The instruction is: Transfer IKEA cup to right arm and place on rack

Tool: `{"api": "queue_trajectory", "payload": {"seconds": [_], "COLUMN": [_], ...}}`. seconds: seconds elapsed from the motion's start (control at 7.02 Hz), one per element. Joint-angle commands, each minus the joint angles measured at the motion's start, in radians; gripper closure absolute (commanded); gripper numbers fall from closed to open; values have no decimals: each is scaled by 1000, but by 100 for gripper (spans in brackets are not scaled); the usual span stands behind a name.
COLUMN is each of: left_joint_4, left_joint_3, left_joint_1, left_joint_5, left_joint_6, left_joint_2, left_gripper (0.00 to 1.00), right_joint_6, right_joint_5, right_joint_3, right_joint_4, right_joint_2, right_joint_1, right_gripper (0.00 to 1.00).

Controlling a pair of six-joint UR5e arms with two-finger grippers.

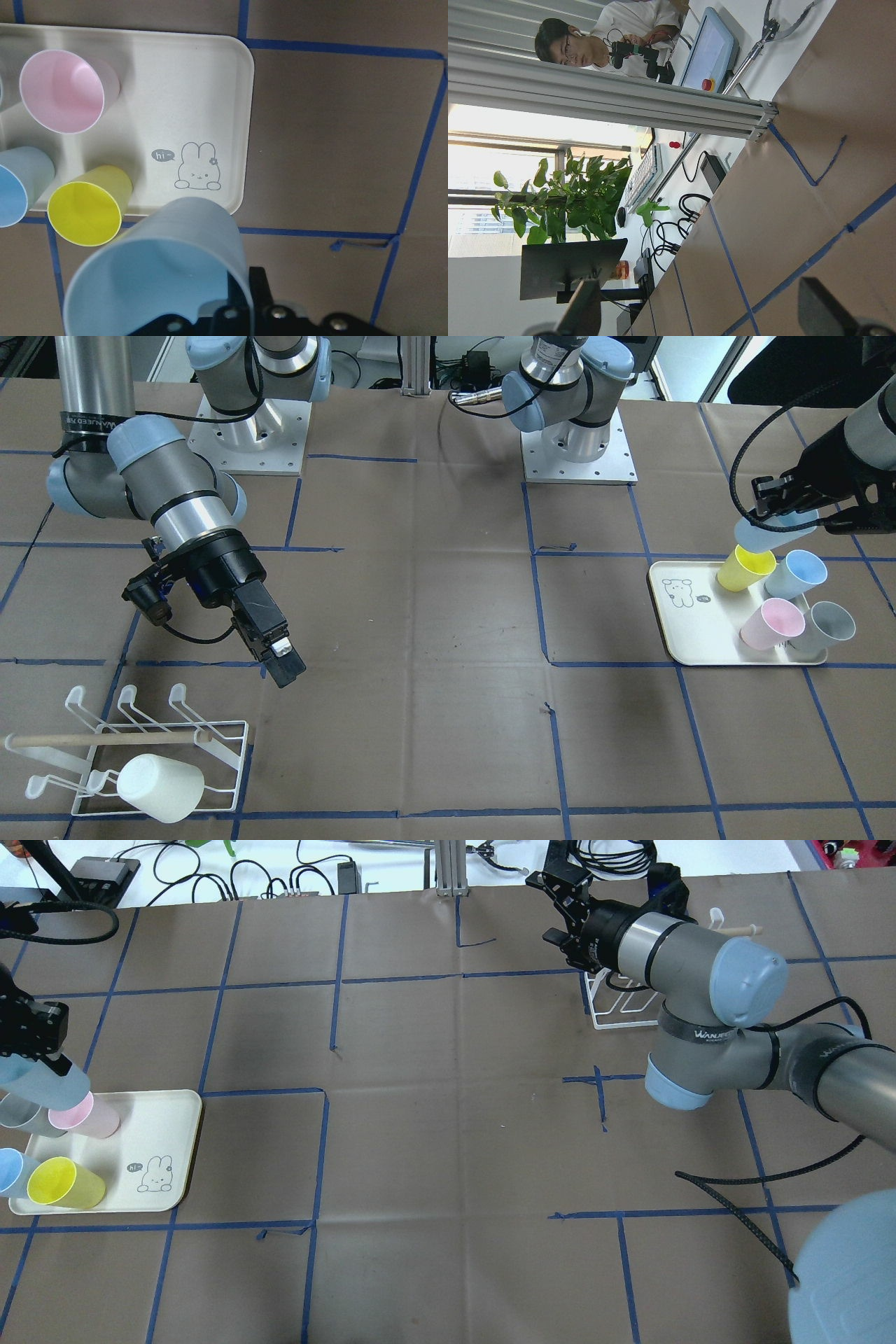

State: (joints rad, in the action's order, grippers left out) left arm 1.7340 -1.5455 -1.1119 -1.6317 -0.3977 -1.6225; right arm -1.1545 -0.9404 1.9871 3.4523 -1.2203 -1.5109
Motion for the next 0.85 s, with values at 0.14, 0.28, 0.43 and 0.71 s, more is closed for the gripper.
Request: {"api": "queue_trajectory", "payload": {"seconds": [0.14,0.28,0.43,0.71], "left_joint_4": [-281,-444,-632,-1019], "left_joint_3": [9,-2,-46,-202], "left_joint_1": [-72,-125,-178,-204], "left_joint_5": [213,307,353,546], "left_joint_6": [-7,-7,-7,-7], "left_joint_2": [-89,-120,-132,-134], "left_gripper": [100,100,100,100], "right_joint_6": [-83,-109,-126,-148], "right_joint_5": [-24,-96,-142,-153], "right_joint_3": [1,1,-1,1], "right_joint_4": [10,17,33,47], "right_joint_2": [-4,-4,-2,2], "right_joint_1": [-8,-34,-60,-72], "right_gripper": [1,1,1,0]}}
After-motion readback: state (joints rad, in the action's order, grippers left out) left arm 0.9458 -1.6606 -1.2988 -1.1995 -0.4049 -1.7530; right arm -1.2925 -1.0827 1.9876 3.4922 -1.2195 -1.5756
